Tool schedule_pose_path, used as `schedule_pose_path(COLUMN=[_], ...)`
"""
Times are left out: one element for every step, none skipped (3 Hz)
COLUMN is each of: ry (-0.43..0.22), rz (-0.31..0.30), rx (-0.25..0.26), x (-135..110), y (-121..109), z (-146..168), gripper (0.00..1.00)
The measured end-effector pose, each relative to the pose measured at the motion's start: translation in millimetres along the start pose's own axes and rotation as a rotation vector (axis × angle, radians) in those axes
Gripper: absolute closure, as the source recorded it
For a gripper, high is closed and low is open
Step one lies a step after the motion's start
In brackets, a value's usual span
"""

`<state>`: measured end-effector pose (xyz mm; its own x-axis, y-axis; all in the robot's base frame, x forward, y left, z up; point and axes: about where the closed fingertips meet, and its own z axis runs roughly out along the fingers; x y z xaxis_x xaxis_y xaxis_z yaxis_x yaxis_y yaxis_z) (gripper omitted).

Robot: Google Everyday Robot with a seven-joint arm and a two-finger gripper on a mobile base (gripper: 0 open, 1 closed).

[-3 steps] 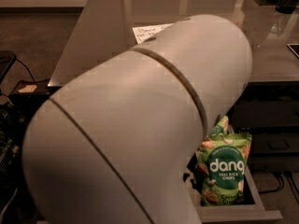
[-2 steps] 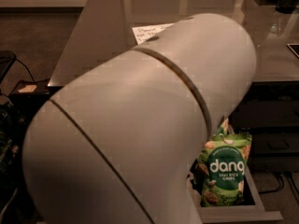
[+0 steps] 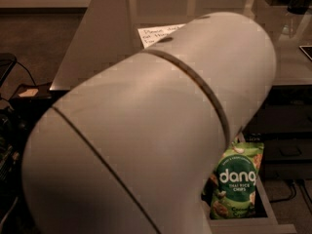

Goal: Pick green jalapeno chip bag from top drawer and place on counter

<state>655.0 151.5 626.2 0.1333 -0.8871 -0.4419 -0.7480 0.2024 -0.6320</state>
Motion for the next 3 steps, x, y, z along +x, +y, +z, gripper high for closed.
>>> schedule_pose_path(ry=[-0.053, -0.173, -0.286], rz=[0.078, 0.171, 0.201], rx=[-0.027, -0.024, -0.020], x=[-10, -30, -52], y=[5, -13, -8], z=[-14, -66, -114], gripper=[0.00, 0.19, 0.43])
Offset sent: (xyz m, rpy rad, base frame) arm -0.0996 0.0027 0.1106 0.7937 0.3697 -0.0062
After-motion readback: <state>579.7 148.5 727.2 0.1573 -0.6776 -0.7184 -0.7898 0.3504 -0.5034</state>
